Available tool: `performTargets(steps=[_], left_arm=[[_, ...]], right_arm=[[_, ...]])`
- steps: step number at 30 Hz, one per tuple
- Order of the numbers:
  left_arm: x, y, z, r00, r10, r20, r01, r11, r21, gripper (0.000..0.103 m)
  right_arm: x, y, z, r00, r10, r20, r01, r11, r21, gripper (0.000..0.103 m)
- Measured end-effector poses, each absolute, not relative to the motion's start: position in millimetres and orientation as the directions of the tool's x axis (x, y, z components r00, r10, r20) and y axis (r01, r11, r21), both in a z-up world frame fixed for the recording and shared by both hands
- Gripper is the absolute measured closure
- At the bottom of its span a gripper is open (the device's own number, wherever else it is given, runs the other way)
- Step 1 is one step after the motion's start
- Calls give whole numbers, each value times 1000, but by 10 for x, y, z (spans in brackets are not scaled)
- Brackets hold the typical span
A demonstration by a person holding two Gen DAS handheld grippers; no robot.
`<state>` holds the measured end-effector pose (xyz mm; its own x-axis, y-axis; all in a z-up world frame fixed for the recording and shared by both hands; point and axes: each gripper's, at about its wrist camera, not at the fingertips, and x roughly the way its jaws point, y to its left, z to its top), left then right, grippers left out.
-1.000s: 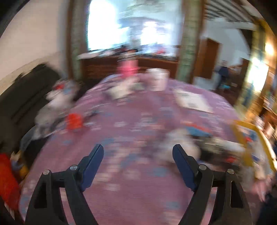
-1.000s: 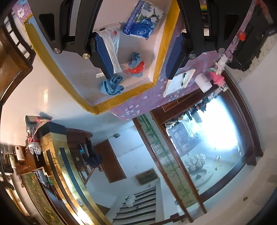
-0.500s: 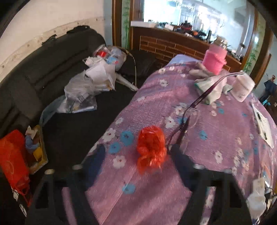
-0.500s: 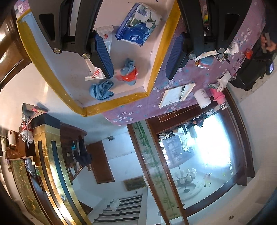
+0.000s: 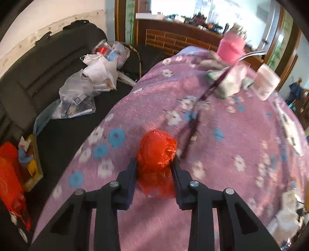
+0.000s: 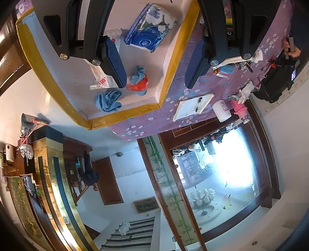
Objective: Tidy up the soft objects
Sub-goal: 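Grasp the red plastic bag with the left gripper while the right grasps a white paper packet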
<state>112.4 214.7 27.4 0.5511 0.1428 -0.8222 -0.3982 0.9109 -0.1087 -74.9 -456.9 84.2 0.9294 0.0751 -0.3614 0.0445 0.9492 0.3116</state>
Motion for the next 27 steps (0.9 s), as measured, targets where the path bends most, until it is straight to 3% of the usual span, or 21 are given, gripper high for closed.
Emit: performTargets(steps=[7,12,17,20,27], left_arm=[[132,1347,779,712,-36,-701,-159,964,-211,71],[-372,431,730,708,-241,-664,84,962,-259,71],[-535,-486,513,661,-326,-676,246,945,-215,71],[-533,-783,404,647,-314,-694,293,944,-154,71],[-499,-652,394,651,-346,-676,284,936,-206,71]], right_arm=[[-796,-4356,852,870,276,-409,-103,913,396,36],[-1067,-3857,883,763,434,-480,-226,874,430,36],[-1162,-3373,651,674,372,-638,-201,924,326,36],[-1089,-3237,554,659,275,-701,-131,959,253,36],[-778,-3257,299,598,140,-789,41,978,204,36]])
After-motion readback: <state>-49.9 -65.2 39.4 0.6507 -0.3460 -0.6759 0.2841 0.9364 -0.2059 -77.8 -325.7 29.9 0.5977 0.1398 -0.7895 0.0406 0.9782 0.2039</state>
